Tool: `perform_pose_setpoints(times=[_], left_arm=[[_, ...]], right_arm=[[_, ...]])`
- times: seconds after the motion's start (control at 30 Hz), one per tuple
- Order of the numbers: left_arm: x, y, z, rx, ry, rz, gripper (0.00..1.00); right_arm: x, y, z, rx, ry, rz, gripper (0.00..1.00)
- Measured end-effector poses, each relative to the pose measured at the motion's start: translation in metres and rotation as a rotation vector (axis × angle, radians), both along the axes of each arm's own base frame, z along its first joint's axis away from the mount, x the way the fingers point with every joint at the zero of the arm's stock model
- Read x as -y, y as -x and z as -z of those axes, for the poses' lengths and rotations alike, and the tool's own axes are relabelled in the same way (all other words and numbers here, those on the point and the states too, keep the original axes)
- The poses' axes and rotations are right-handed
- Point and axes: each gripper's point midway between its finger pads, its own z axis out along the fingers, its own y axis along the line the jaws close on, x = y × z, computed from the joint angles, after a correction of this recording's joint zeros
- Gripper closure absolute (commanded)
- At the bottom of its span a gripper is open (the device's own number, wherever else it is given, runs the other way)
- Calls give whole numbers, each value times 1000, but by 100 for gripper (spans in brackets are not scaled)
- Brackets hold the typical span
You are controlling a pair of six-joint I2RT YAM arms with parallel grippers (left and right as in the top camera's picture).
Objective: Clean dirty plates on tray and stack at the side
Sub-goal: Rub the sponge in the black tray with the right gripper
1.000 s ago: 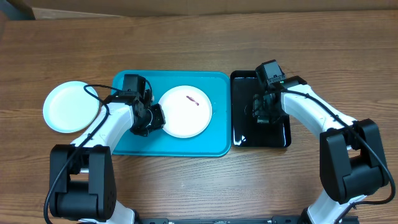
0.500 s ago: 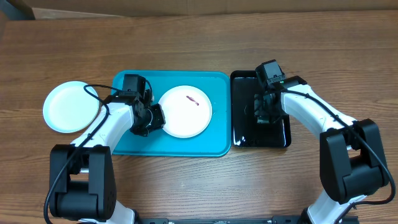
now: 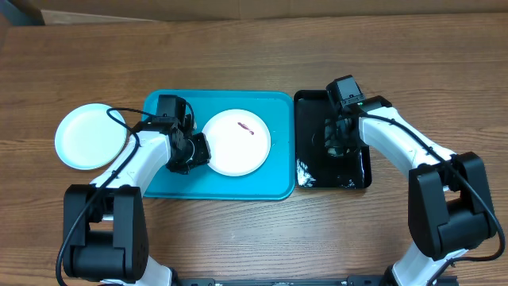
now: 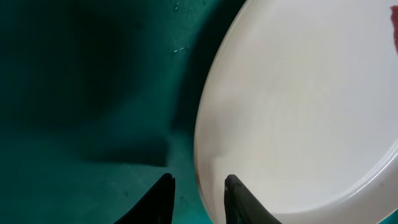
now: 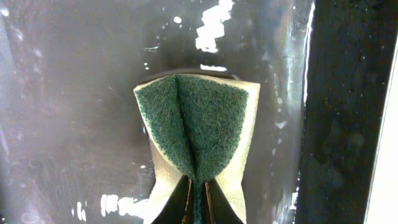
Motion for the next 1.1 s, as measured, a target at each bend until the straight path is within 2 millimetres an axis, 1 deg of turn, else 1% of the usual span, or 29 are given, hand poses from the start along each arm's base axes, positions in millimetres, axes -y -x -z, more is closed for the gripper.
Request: perform_pose_setpoints(times=[0.1, 0.27, 0.3, 0.37, 0.4, 0.57, 0.63, 0.7, 0.8, 0.87, 0.93, 1.1], left_arm=[[-2, 3, 1, -11, -10, -1, 73], [-3, 3, 1, -13, -16, -3, 73], [-3, 3, 1, -13, -19, -3, 75], [-4, 3, 1, -12, -22, -3, 86], [-4, 3, 1, -10, -24, -2, 88], [-3, 2, 2, -5, -53, 9, 91], [-2, 2, 2, -1, -58, 15, 96], [-1, -1, 2, 9, -58, 12, 96], [-1, -2, 2, 13, -58, 13, 96], [-1, -3, 1, 17, -58, 12, 96], [-1, -3, 1, 20, -58, 12, 96], [-2, -3, 1, 21, -61, 12, 96]], right_arm=[[0, 0, 0, 0, 0, 0, 96], [0, 0, -1, 0, -1, -1, 96], [0, 0, -1, -1, -1, 0, 96], [0, 0, -1, -1, -1, 0, 96], [0, 0, -1, -1, -1, 0, 96], [0, 0, -1, -1, -1, 0, 96], [0, 0, -1, -3, -1, 0, 96], [1, 4, -2, -21, 4, -1, 96], [1, 5, -9, -40, 10, 0, 96], [-1, -1, -17, -22, 4, 0, 96], [-1, -4, -25, -12, 1, 0, 96], [0, 0, -41, 7, -5, 1, 96]])
